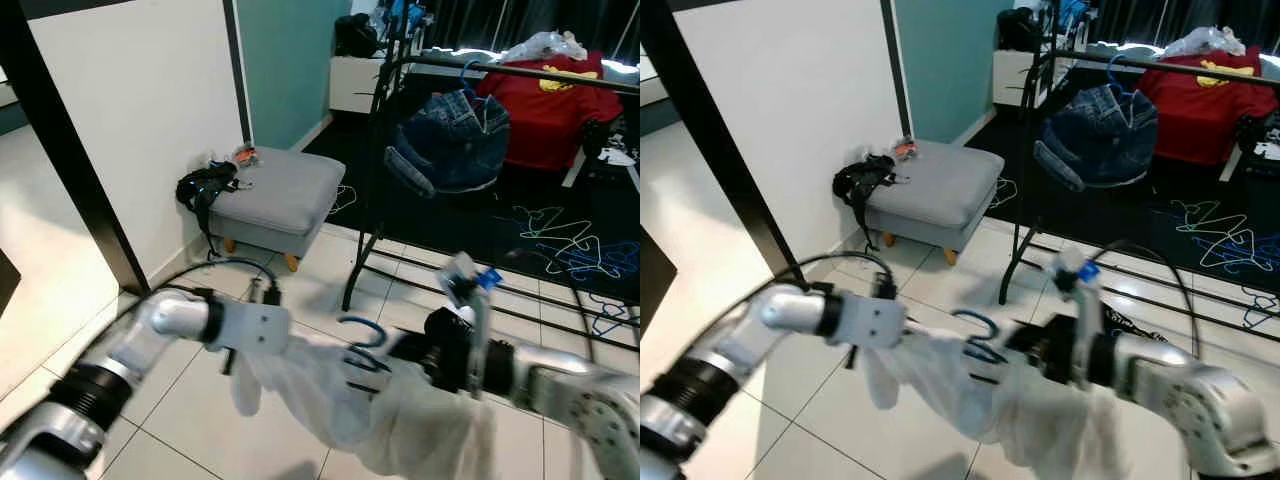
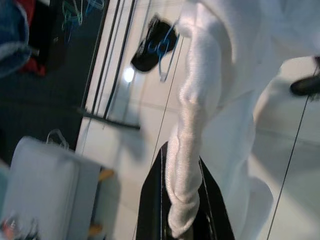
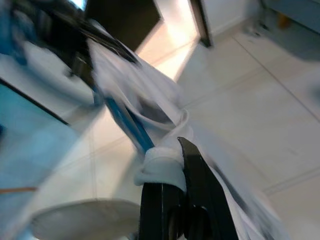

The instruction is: Hang hanger

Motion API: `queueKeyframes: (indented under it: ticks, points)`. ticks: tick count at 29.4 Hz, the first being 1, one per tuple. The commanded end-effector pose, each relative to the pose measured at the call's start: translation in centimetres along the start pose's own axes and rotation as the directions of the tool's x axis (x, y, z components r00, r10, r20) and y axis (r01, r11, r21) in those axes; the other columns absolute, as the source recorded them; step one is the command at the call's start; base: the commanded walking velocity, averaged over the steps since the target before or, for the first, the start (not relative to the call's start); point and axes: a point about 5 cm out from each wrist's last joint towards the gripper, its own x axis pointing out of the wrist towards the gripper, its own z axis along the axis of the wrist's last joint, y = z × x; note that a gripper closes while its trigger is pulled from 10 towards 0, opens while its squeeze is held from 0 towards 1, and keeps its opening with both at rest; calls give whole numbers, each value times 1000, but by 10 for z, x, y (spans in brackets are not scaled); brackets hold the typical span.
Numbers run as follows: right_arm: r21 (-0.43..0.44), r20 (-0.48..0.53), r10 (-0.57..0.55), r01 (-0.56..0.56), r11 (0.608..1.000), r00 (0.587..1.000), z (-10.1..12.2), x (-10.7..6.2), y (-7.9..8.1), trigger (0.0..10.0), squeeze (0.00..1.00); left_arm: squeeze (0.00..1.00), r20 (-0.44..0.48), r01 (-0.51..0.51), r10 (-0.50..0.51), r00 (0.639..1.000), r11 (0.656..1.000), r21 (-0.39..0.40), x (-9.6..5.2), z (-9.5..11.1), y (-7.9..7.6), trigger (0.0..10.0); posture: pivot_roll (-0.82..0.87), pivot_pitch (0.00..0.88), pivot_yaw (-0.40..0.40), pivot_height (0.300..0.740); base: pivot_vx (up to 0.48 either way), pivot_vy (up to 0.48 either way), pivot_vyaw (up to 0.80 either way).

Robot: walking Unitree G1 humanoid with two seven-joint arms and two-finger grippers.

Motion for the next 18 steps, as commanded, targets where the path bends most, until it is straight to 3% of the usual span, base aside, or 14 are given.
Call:
queueKeyframes:
  ticks: [1,3,9,18]
  points:
    - [-33,-16,-83,83,996,996,-1,-17,-14,0,0,0,-76,10,-7,997,999,37,-20,-11,8,10000,-14,32,31,740,0,0,0]
    - [-56,-55,-143,140,989,988,-4,-30,-22,0,0,0,-126,25,-18,992,998,57,-29,-18,12,10000,-15,37,33,740,0,0,0]
    - [-86,-90,-179,172,981,980,-6,-40,-25,0,0,0,-177,60,-41,983,993,100,-37,-24,15,10000,-13,37,37,740,0,0,0]
    - [-138,-45,-187,179,974,981,4,-31,-28,0,0,0,-111,128,-112,988,981,148,-21,-13,10,10000,-6,45,37,740,0,0,0]
